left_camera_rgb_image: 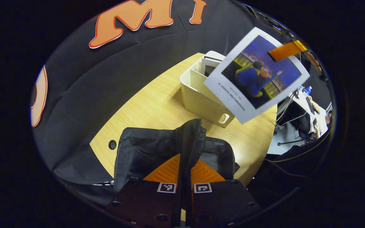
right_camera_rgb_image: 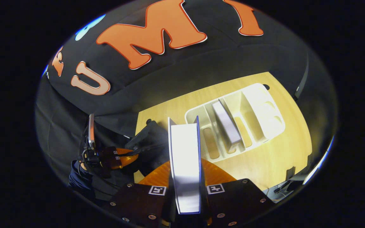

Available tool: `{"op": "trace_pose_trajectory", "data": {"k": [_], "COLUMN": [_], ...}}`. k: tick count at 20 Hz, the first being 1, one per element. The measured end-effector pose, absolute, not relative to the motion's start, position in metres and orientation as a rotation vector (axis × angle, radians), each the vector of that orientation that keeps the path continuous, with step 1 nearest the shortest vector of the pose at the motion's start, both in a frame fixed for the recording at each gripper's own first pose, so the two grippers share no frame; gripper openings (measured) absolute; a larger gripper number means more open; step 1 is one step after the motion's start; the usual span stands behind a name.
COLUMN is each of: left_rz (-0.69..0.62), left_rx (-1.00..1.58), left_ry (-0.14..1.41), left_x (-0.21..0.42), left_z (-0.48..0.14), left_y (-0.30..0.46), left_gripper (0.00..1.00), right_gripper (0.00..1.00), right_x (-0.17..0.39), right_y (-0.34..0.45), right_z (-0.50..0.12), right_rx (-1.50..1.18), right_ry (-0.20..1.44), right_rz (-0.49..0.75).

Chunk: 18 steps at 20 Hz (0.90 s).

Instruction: Open the schoolbag, grab two books from the bookshelf and put them into the schoolbag.

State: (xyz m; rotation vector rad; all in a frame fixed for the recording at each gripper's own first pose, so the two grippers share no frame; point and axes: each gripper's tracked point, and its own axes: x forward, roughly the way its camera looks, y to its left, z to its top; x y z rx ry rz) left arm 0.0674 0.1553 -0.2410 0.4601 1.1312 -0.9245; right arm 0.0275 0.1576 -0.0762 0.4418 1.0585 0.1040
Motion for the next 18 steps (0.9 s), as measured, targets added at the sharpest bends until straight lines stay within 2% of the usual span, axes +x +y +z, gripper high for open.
{"op": "trace_pose_trajectory", "data": {"k": [9,18], "left_rz": [-0.891,-0.853], "left_rx": [0.381,0.293], "left_ry": [1.093,1.035], "left_x": [0.073,0.072], "left_z": [-0.228,-0.219], "left_y": [0.147,0.133], "left_gripper": [0.06,0.06], "right_gripper": [0.31,0.31], "right_x": [0.003,0.004], "right_y": [0.215,0.253], "right_z": [-0.126,-0.193], "right_rx": [0.798,0.995], "right_ry": [1.005,0.963], "right_rz": [0.109,0.084]}}
